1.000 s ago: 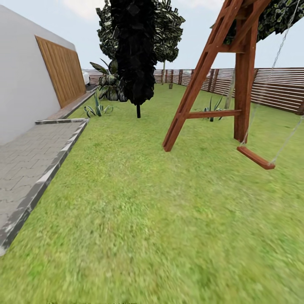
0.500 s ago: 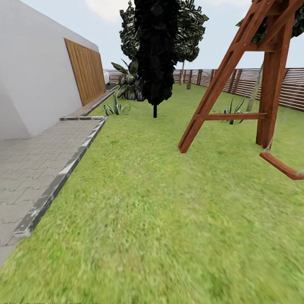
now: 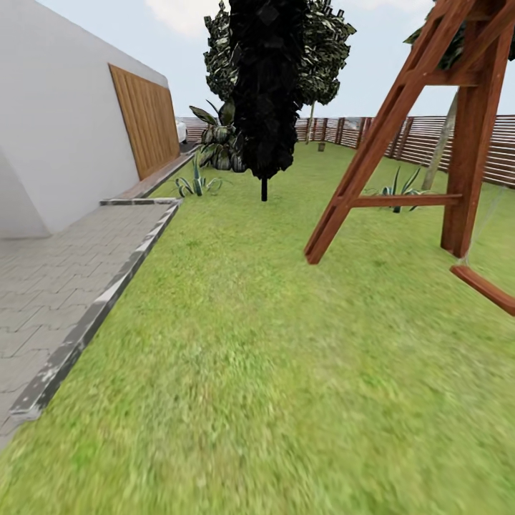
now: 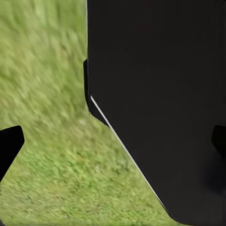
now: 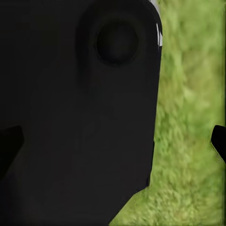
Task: Take the three Easter eggs out of the wicker basket on the lawn in the garden, then place them on the lawn next to a single tree (choose any tree) so that all three eggs are next to the same tree and none are left in the basket.
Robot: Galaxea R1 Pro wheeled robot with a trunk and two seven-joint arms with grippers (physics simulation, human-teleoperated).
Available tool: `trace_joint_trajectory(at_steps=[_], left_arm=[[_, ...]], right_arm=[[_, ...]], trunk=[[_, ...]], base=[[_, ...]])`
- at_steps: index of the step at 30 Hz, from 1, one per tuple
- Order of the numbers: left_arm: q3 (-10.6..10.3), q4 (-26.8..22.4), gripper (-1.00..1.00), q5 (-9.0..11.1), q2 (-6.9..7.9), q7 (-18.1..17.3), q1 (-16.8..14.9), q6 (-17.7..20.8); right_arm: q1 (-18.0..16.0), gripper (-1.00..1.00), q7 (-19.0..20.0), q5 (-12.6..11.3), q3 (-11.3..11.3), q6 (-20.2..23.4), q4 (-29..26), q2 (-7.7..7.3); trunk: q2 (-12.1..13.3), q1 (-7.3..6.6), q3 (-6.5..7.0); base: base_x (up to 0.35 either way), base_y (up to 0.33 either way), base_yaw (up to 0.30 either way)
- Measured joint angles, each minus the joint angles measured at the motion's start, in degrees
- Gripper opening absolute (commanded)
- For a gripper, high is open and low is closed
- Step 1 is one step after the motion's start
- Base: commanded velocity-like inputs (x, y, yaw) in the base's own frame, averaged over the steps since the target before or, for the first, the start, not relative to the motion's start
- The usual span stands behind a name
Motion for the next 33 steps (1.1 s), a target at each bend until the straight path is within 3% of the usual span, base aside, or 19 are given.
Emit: trace_joint_trajectory(at_steps=[9,33], left_arm=[[0.1,0.0,1.00,0.0,0.02,0.0,0.0,0.0],[0.3,0.0,1.00,0.0,0.29,0.0,0.0,0.1]], right_arm=[[0.0,1.00,0.0,3.0,0.5,-0.3,-0.2,0.08],[0.0,1.00,0.0,3.0,0.4,-0.3,-0.2,0.27]], trunk=[[0.0,0.00,0.00],[0.0,0.00,0.00]], base=[[0.339,0.000,0.000],[0.339,0.048,0.000]])
